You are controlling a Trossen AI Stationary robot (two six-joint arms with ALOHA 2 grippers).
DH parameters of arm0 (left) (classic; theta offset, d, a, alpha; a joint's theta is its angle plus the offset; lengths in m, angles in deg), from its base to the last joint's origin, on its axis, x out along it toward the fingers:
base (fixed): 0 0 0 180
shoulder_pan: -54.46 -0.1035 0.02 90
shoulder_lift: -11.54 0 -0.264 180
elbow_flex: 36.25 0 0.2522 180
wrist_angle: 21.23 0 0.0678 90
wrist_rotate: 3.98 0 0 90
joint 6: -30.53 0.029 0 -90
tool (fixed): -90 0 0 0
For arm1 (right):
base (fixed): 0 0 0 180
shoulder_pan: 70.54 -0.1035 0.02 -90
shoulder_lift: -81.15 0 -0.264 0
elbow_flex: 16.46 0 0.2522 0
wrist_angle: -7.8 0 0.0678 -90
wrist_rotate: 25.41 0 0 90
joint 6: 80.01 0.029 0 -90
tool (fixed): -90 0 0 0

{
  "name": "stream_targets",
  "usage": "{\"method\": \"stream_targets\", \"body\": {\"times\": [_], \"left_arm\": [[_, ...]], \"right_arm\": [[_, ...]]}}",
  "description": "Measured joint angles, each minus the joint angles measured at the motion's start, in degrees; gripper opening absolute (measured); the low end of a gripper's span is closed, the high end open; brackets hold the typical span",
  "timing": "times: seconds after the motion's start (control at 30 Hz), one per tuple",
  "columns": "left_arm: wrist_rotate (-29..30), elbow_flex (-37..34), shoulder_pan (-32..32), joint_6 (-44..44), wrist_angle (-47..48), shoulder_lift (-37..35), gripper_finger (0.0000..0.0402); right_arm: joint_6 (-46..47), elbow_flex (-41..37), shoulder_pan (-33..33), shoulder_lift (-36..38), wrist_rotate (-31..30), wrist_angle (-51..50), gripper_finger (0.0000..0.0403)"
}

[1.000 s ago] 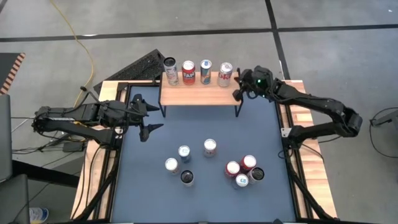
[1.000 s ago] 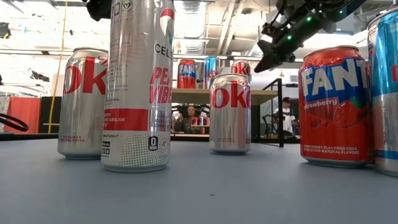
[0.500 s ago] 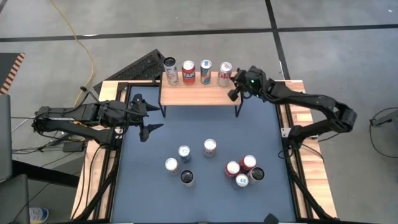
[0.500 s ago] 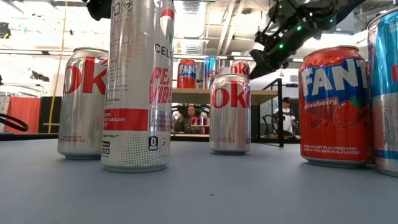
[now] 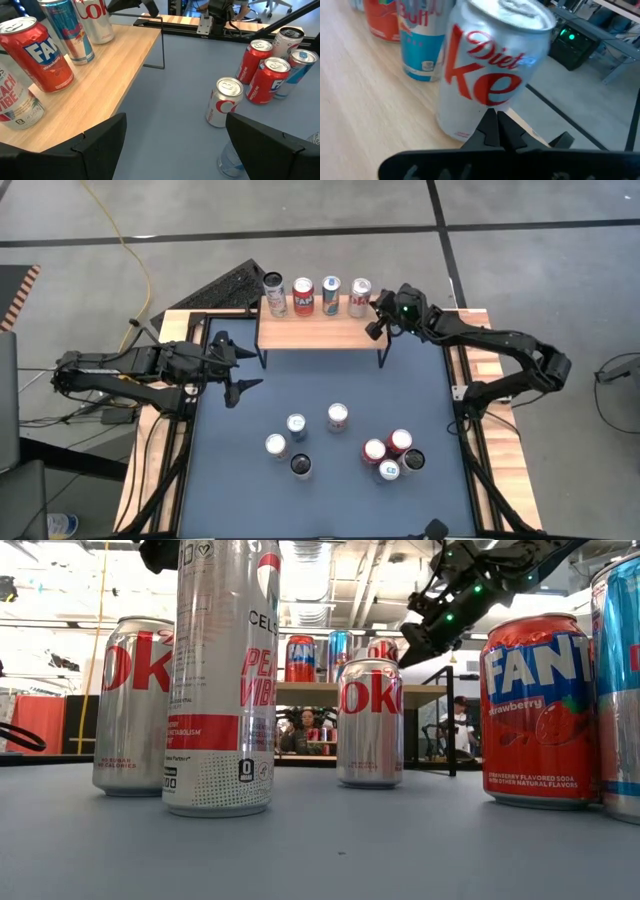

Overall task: Place canned beverage on shelf
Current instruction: Adjust the white soda can

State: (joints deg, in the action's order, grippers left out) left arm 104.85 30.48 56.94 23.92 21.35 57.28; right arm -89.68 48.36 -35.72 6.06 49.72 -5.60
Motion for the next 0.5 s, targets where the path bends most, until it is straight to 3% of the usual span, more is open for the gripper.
{"method": "stream_targets", "body": {"times": [0.5], "left_arm": [[0.0,0.0,0.0,0.2,0.0,0.0,0.0332]], "right_arm": [[-1.3,0.0,1.3,0.0,2.0,5.2,0.0000]]}}
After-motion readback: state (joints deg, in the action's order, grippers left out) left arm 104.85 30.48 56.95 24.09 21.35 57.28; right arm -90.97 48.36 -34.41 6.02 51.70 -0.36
